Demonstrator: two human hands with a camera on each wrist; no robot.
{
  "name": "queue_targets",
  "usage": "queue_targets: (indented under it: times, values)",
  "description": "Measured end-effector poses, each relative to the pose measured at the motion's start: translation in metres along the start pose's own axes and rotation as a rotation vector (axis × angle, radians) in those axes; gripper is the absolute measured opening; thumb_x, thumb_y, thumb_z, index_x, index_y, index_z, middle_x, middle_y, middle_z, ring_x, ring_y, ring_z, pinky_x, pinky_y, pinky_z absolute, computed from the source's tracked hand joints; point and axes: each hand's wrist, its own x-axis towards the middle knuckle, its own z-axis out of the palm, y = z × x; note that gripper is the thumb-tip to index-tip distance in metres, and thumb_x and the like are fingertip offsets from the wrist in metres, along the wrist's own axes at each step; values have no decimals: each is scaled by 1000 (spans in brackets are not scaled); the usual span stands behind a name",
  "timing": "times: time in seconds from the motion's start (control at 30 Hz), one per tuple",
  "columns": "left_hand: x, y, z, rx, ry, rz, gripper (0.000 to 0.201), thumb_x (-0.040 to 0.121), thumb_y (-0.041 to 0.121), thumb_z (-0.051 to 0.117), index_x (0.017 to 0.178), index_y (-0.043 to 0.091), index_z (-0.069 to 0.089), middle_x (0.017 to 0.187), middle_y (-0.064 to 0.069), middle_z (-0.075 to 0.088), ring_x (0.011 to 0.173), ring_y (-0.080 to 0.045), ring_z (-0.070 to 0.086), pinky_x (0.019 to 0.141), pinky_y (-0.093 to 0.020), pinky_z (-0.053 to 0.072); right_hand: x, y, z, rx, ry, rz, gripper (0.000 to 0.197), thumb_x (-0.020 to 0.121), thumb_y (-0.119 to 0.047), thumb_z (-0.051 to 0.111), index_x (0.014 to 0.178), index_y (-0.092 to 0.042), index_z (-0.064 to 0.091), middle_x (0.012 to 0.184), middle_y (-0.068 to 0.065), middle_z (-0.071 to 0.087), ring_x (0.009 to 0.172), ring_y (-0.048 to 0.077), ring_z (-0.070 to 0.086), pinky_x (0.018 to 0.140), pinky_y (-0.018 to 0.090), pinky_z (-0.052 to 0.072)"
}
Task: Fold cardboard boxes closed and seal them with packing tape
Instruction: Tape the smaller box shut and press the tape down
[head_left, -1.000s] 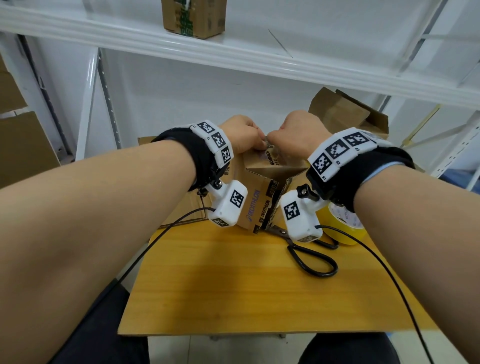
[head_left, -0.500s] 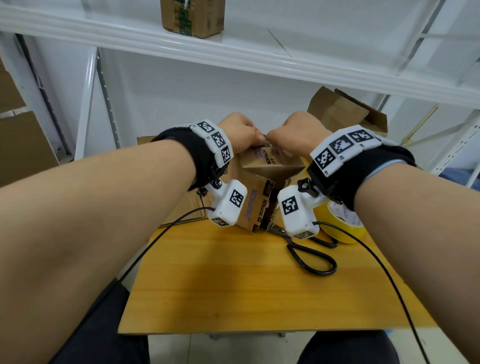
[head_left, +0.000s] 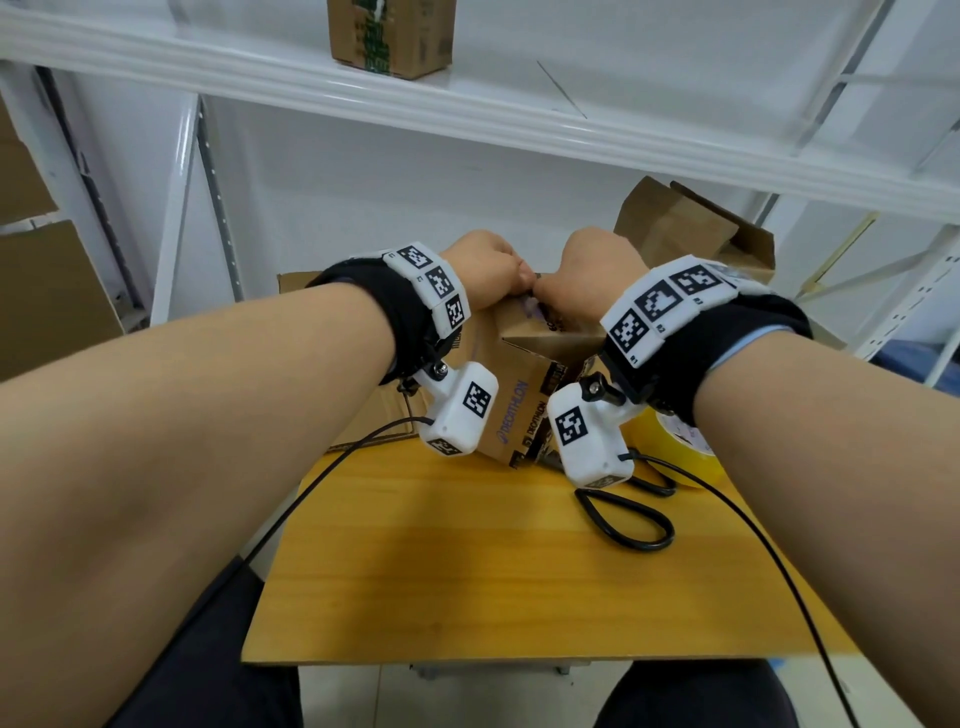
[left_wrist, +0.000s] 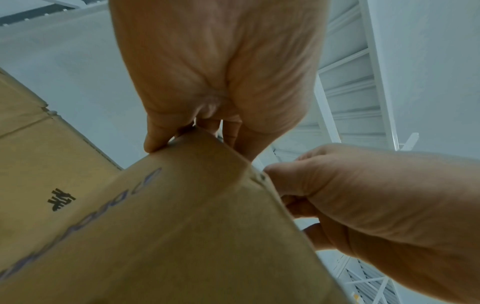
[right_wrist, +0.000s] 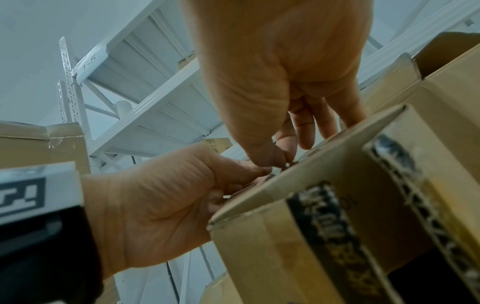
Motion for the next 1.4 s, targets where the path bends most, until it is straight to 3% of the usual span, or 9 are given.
queue_targets:
  times: [0.1, 0.2, 0.5, 0.67, 0.87, 1.07, 1.2, 1.27, 1.4]
  values:
    - [-2, -1, 0, -30, -3, 3, 11, 84, 3, 64, 89, 9, 73, 98, -9, 72, 93, -20, 66, 91, -34, 55, -1, 1, 1, 20, 10, 7, 46, 96, -34, 60, 61, -12, 39, 62, 3, 42, 54, 15, 40, 48, 28, 30]
    - [-2, -1, 0, -75, -12, -4, 19, 81, -1, 64, 77, 17, 69, 94, -7, 73, 97, -23, 68, 92, -38, 55, -1, 3, 2, 31, 12, 17, 46, 94, -35, 62, 60, -12, 41, 60, 3, 43, 54, 16, 42, 48, 28, 32]
    - [0, 1, 0, -70, -23, -3, 18, 81, -1, 67, 81, 18, 69, 86, 1, 69, 95, -20, 66, 90, -34, 55, 2, 4, 1, -14, 13, 22, 45, 95, -35, 62, 62, -12, 42, 63, 3, 43, 56, 16, 42, 48, 28, 33]
    - [-1, 0, 1, -60, -18, -4, 18, 82, 0, 66, 94, 12, 73, 93, -2, 71, 91, -17, 65, 85, -29, 54, 4, 2, 1, -51, 23, -3, 44, 95, -35, 64, 65, -12, 40, 66, 3, 43, 68, 21, 50, 58, 31, 37]
    - [-3, 0, 2, -50, 0, 17, 8, 87, 8, 68, 87, 16, 69, 81, 3, 67, 74, -5, 60, 62, -16, 45, 4, 0, -1, -53, 7, -17, 45, 94, -36, 65, 65, -12, 40, 67, 2, 43, 72, 21, 51, 59, 30, 37]
    - [1, 1, 3, 57, 18, 44, 18, 95, 13, 58, 80, 23, 59, 80, 8, 59, 75, -6, 54, 59, -15, 41, 7, 5, 2, 8, -13, 5, 41, 92, -27, 65, 63, -12, 40, 64, 3, 42, 66, 22, 47, 49, 28, 32]
    - [1, 1, 3, 10, 0, 13, 16, 89, 9, 63, 97, 22, 59, 98, 1, 64, 90, -13, 60, 74, -25, 51, 6, 8, 0, 99, -31, 9, 22, 91, -24, 65, 79, -7, 61, 70, 6, 53, 71, 24, 53, 62, 31, 44]
    - [-1, 1, 3, 2, -11, 20, 18, 87, 9, 66, 100, 21, 63, 90, 5, 62, 82, -8, 58, 64, -20, 47, 5, 9, 2, 171, -30, 9, 21, 92, -22, 63, 86, -2, 67, 82, 12, 64, 79, 27, 62, 70, 35, 51]
    - [-1, 1, 3, -27, 28, 7, 8, 87, 11, 67, 85, 18, 67, 80, 5, 67, 74, -8, 61, 57, -18, 45, 0, 15, 3, 381, 22, 49, 21, 92, -16, 58, 86, -2, 72, 87, 13, 72, 85, 28, 69, 78, 38, 58]
